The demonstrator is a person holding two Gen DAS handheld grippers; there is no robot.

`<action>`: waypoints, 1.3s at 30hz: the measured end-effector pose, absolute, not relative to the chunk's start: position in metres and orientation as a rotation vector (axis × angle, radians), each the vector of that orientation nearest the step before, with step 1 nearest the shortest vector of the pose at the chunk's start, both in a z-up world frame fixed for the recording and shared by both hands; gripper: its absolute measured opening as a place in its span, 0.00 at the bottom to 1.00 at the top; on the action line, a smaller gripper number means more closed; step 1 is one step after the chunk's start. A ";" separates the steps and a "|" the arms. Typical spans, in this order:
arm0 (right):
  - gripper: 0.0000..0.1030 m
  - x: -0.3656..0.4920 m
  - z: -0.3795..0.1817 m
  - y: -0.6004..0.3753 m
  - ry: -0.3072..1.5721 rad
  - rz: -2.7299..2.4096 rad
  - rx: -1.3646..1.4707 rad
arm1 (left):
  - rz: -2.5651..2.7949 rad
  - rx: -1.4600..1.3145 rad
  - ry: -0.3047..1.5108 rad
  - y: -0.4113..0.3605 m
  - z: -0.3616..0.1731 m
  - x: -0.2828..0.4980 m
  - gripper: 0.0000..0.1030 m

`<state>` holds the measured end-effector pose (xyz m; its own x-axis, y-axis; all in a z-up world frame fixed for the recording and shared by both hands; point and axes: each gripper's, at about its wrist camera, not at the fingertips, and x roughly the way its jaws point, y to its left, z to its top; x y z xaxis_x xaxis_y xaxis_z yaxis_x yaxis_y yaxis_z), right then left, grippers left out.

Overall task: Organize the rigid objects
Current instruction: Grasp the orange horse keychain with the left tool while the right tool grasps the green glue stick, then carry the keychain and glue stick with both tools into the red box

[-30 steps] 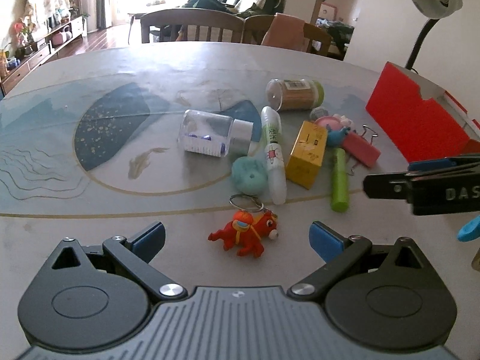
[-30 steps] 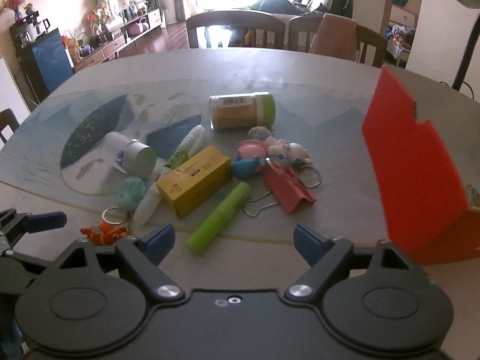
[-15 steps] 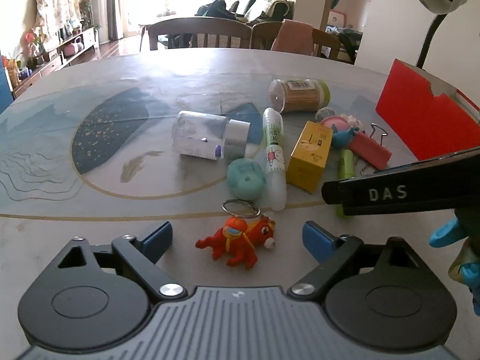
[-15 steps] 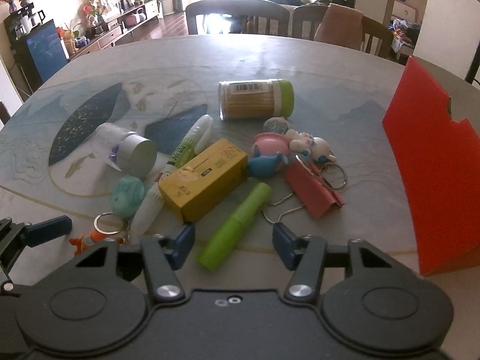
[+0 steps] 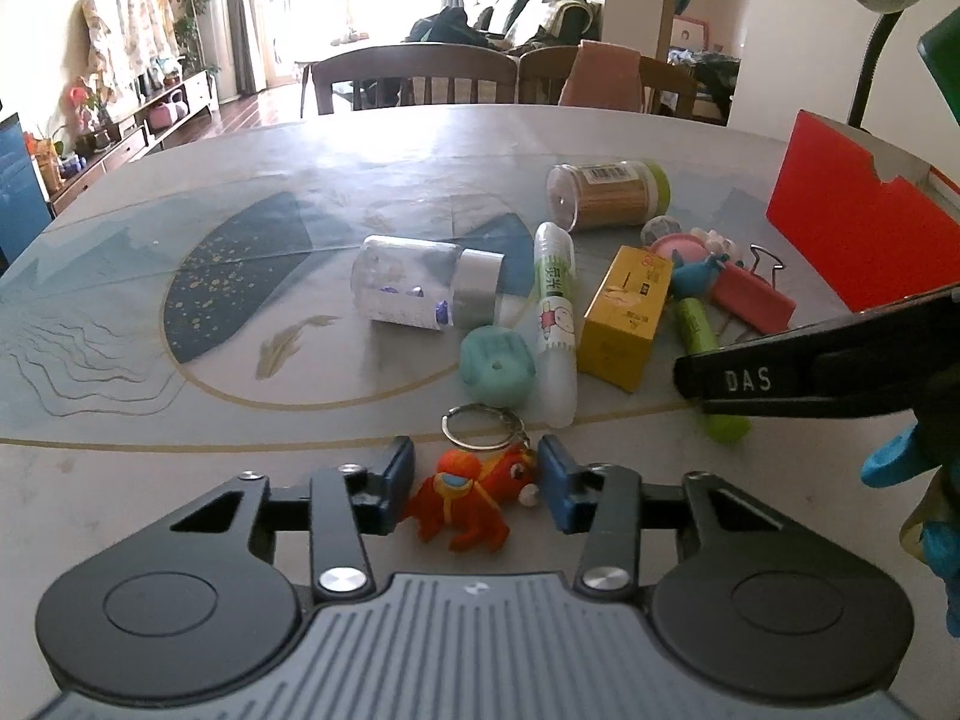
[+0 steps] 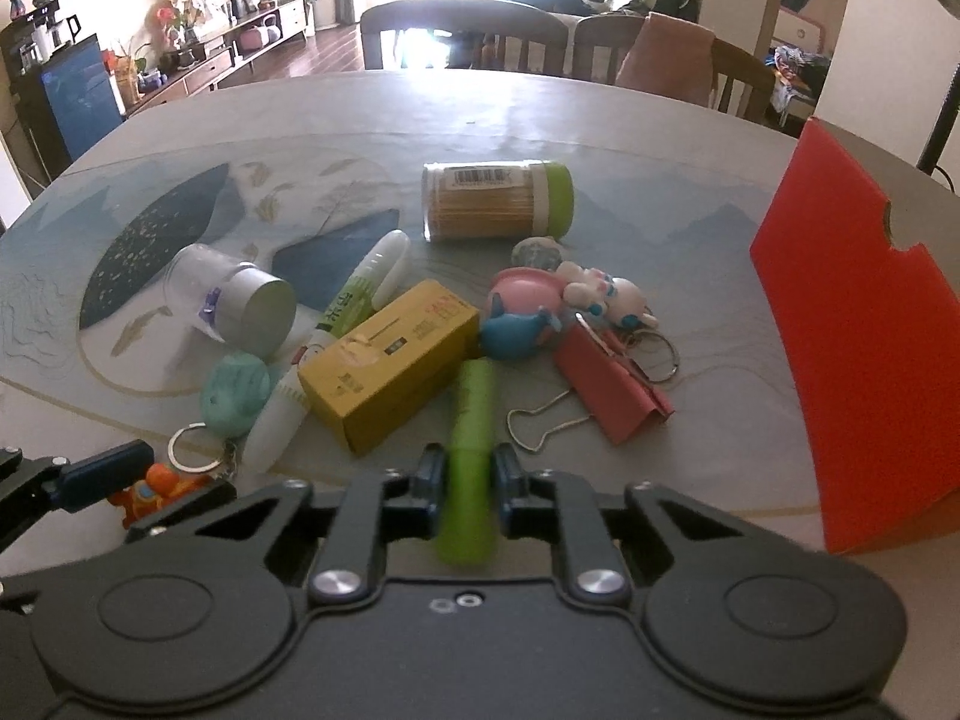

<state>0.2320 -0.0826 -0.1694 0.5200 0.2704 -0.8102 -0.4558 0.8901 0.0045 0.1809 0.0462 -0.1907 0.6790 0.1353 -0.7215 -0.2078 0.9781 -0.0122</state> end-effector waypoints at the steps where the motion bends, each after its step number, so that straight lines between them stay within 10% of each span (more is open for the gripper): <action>1: 0.15 0.232 -0.169 -0.083 0.929 0.439 -0.214 | 0.194 -0.098 0.804 0.046 -0.190 0.181 0.41; 39: 0.15 0.188 -0.050 -0.194 0.851 0.519 -0.061 | -0.015 -0.319 0.873 0.030 -0.103 0.161 0.32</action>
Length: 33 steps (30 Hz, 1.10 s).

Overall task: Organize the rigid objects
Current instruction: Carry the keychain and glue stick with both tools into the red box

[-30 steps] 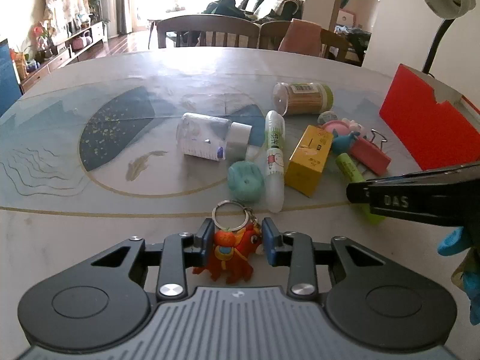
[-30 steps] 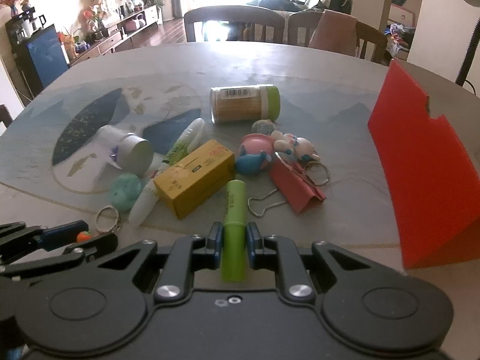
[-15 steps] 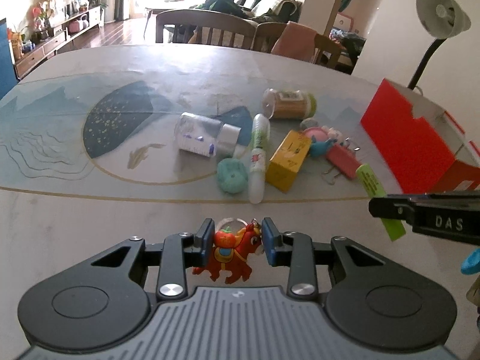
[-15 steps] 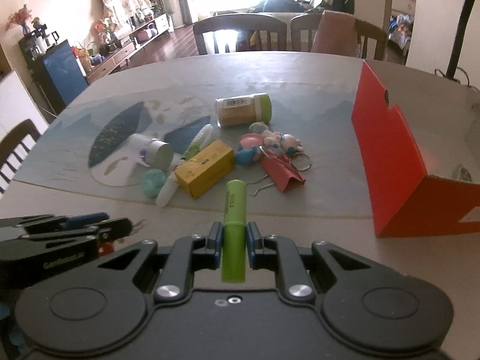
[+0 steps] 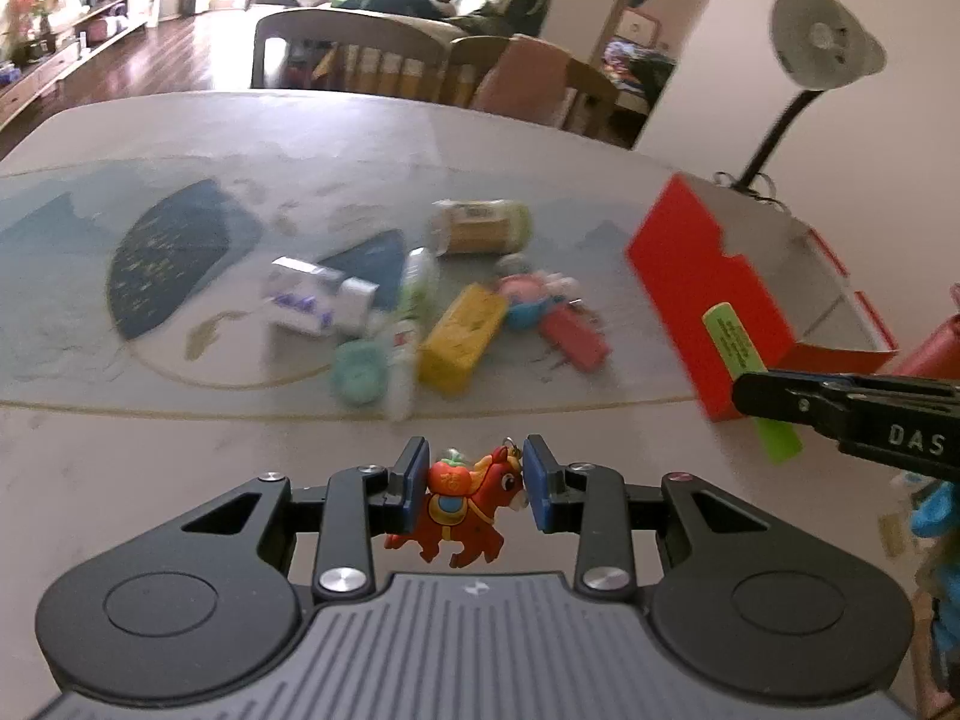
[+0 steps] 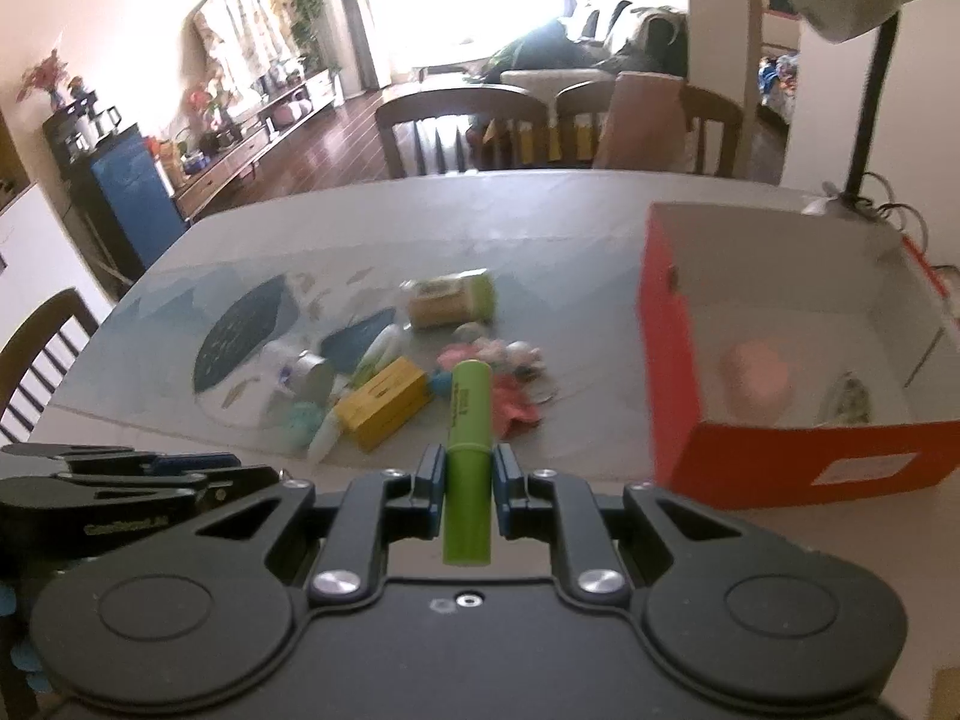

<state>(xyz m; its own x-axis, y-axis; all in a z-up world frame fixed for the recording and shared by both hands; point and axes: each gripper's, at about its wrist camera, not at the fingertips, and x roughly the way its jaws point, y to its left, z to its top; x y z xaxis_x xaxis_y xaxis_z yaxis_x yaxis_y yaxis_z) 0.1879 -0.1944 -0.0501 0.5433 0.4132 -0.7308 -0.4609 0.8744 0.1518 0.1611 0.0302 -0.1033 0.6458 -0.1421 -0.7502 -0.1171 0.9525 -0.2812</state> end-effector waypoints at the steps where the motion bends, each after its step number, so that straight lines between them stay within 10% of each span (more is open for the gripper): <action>1: 0.15 0.189 -0.048 -0.199 0.847 0.513 -0.055 | -0.024 -0.315 0.871 0.027 -0.099 0.163 0.32; 33: 0.15 0.314 -0.048 -0.341 0.783 0.271 -0.050 | -0.281 -0.107 0.835 -0.145 -0.029 0.327 0.32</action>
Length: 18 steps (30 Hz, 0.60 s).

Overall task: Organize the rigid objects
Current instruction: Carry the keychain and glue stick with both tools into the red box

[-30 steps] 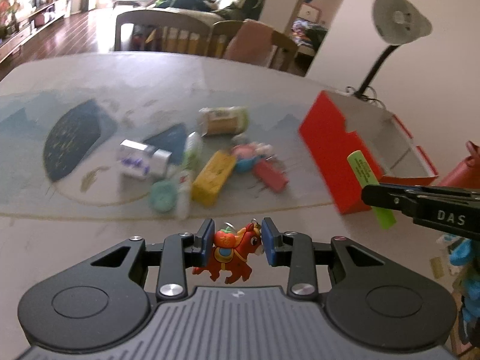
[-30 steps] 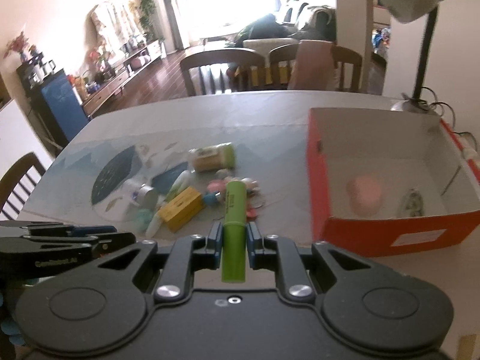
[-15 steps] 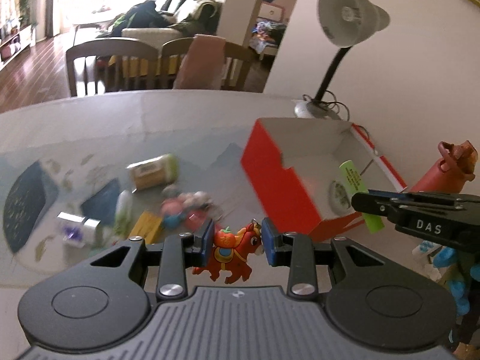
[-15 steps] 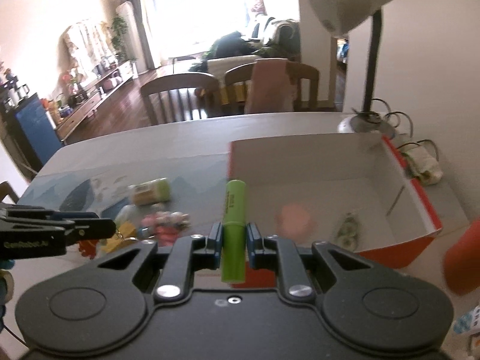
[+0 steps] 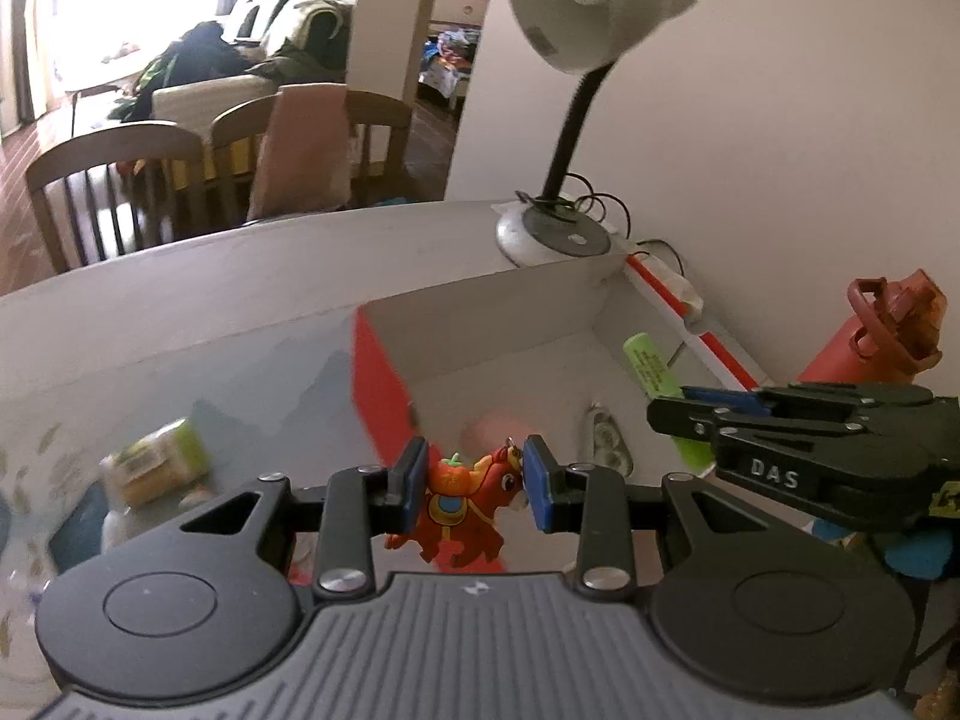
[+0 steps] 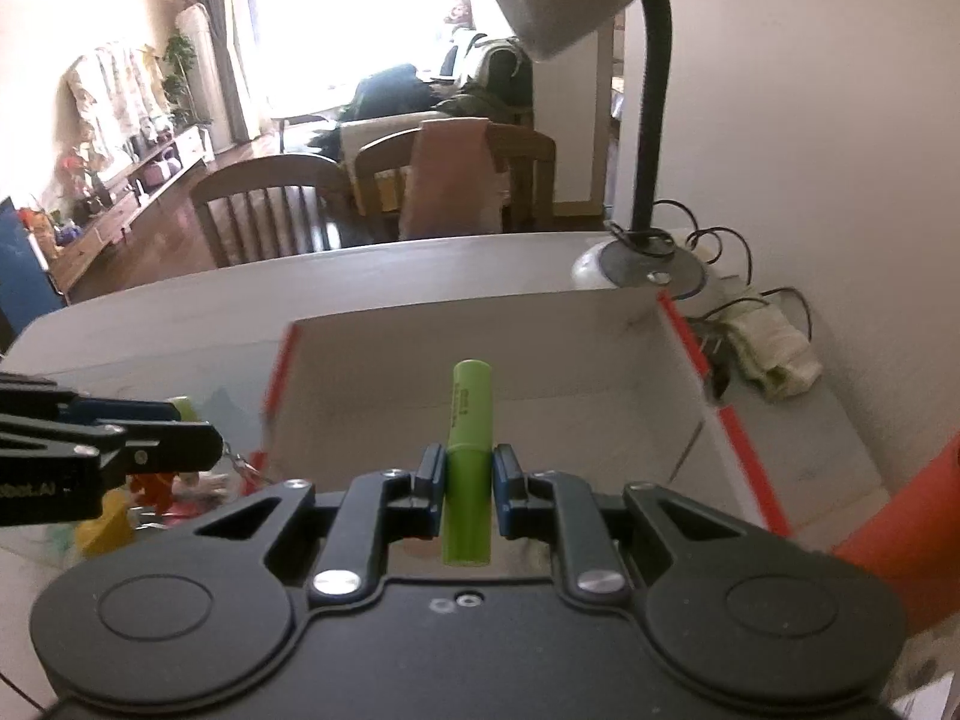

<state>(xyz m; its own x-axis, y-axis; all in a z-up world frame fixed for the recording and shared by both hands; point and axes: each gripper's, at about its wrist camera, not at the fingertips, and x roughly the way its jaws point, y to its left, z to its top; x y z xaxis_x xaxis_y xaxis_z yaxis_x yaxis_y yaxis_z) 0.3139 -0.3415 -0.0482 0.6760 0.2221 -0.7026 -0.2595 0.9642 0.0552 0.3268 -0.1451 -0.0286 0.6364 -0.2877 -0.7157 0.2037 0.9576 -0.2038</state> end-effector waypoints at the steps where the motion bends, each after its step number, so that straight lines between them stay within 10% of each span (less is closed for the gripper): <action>1: 0.15 0.319 -0.051 -0.344 0.788 0.266 -0.057 | -0.283 -0.101 0.836 -0.150 -0.030 0.332 0.32; 18: 0.15 0.379 -0.111 -0.354 0.947 0.316 -0.131 | -0.273 0.020 0.908 -0.224 -0.085 0.449 0.32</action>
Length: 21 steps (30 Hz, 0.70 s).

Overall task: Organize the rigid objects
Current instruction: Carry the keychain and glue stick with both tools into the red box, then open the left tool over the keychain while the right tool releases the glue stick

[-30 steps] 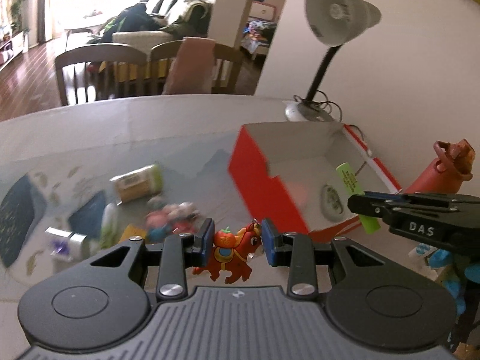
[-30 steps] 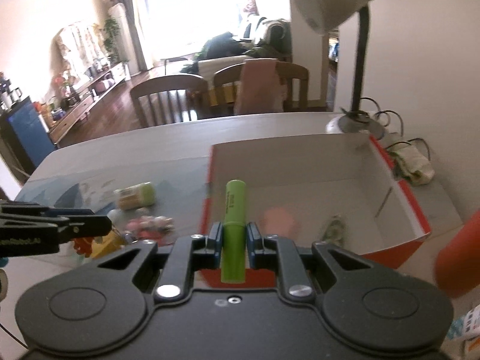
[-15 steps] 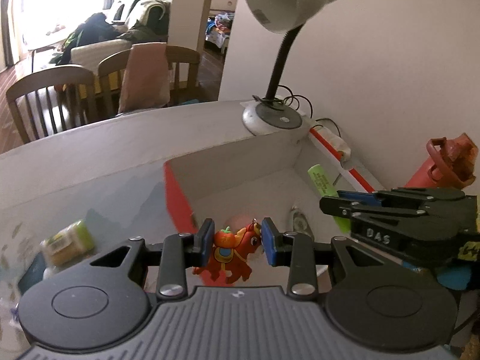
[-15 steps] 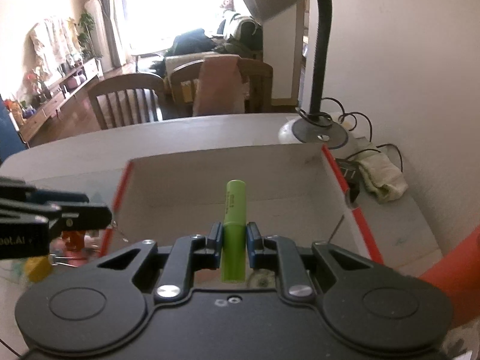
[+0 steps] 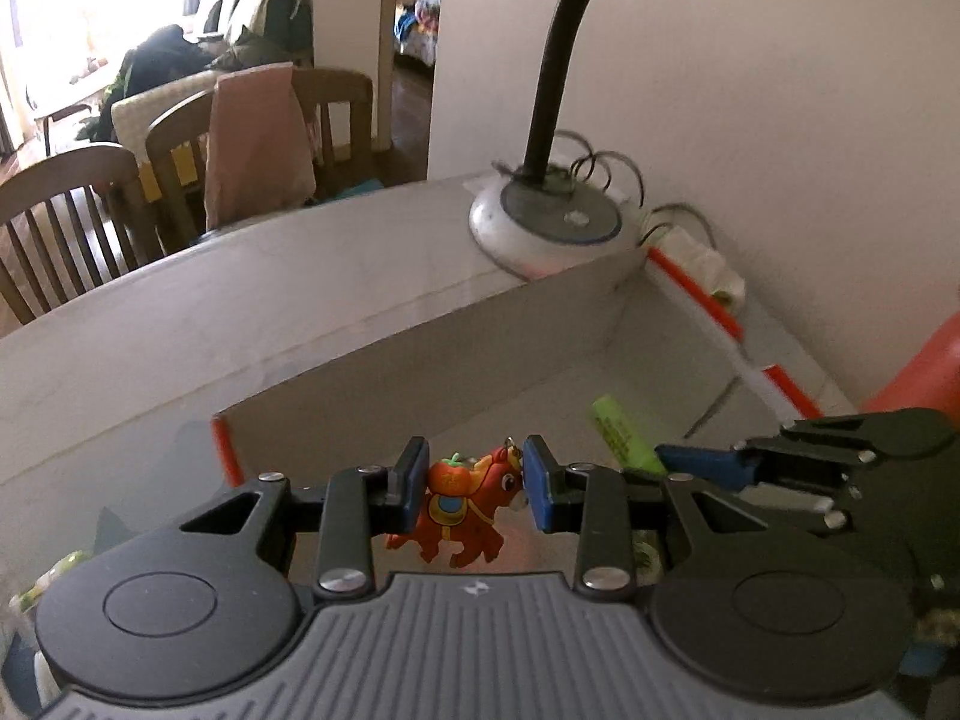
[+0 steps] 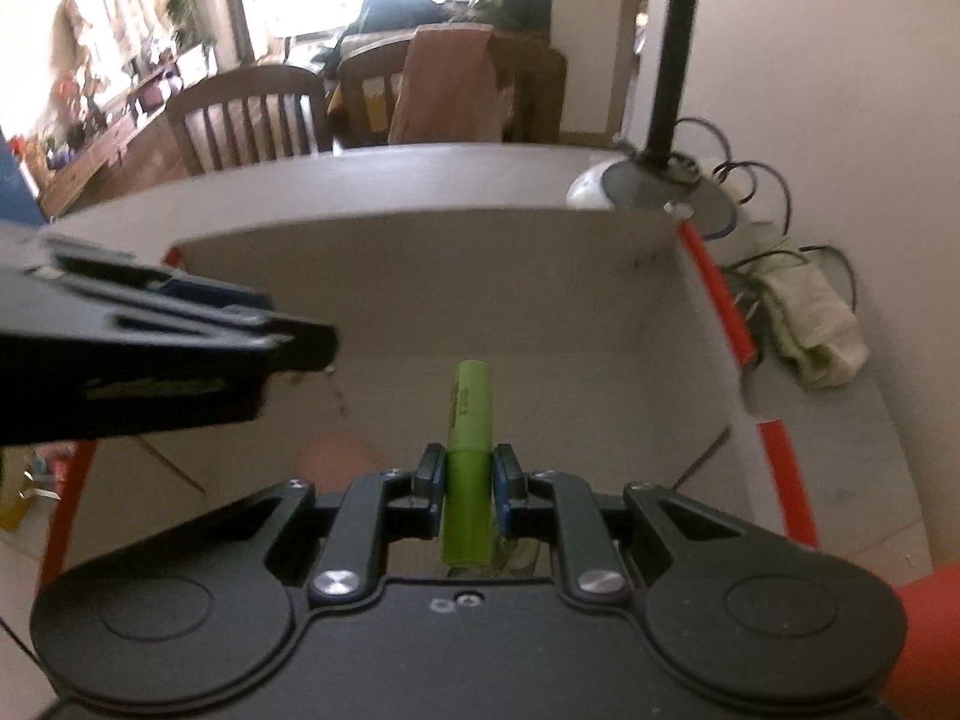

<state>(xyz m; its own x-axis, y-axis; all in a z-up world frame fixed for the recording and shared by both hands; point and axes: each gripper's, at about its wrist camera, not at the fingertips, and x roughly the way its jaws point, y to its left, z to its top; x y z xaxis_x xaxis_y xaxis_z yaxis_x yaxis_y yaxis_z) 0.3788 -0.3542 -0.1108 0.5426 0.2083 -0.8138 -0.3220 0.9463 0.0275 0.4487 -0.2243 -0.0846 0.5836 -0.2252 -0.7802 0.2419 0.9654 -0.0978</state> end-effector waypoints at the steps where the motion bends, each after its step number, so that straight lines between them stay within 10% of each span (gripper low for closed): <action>1: 0.15 0.380 -0.114 -0.354 0.959 0.323 -0.134 | -0.267 0.033 0.916 -0.226 -0.089 0.453 0.32; 21: 0.21 0.378 -0.142 -0.346 1.093 0.374 -0.204 | -0.202 0.104 1.200 -0.241 -0.156 0.504 0.33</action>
